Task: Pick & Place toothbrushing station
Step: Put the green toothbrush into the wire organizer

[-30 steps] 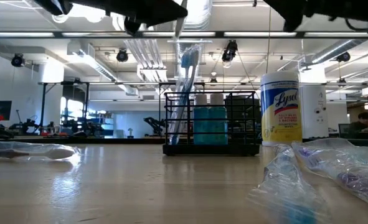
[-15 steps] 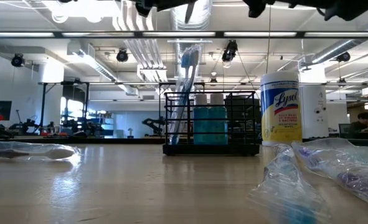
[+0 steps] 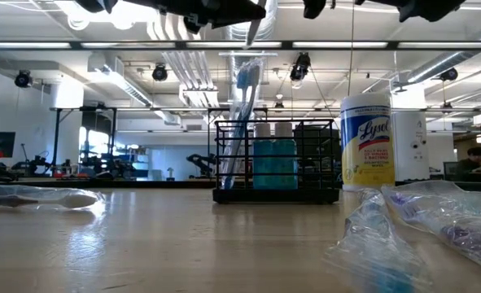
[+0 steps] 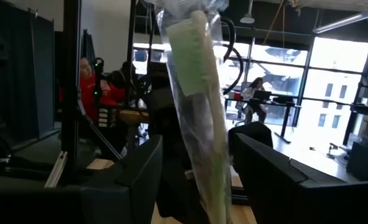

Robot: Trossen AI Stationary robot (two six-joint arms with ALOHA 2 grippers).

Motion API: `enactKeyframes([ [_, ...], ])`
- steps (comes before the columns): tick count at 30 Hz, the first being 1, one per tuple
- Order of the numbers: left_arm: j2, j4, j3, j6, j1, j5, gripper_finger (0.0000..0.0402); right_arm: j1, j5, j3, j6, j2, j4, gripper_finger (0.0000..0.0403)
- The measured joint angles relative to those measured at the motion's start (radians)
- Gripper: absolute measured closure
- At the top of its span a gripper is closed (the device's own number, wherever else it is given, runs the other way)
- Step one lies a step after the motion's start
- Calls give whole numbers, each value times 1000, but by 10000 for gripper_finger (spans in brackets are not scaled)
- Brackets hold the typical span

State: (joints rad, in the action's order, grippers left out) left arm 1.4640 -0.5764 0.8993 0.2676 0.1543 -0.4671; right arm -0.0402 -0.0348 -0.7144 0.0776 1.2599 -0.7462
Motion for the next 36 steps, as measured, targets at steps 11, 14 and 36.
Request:
enactKeyframes([
  [11, 32, 1, 14, -5, -11, -2, 376, 0, 1, -12, 3, 13, 14, 265],
  [14, 32, 3, 15, -5, -14, 2, 376, 0, 6, -12, 4, 12, 16, 296],
  [36, -58, 131, 14, -61, 19, 46, 251, -1, 4, -28, 79, -187, 416, 388],
])
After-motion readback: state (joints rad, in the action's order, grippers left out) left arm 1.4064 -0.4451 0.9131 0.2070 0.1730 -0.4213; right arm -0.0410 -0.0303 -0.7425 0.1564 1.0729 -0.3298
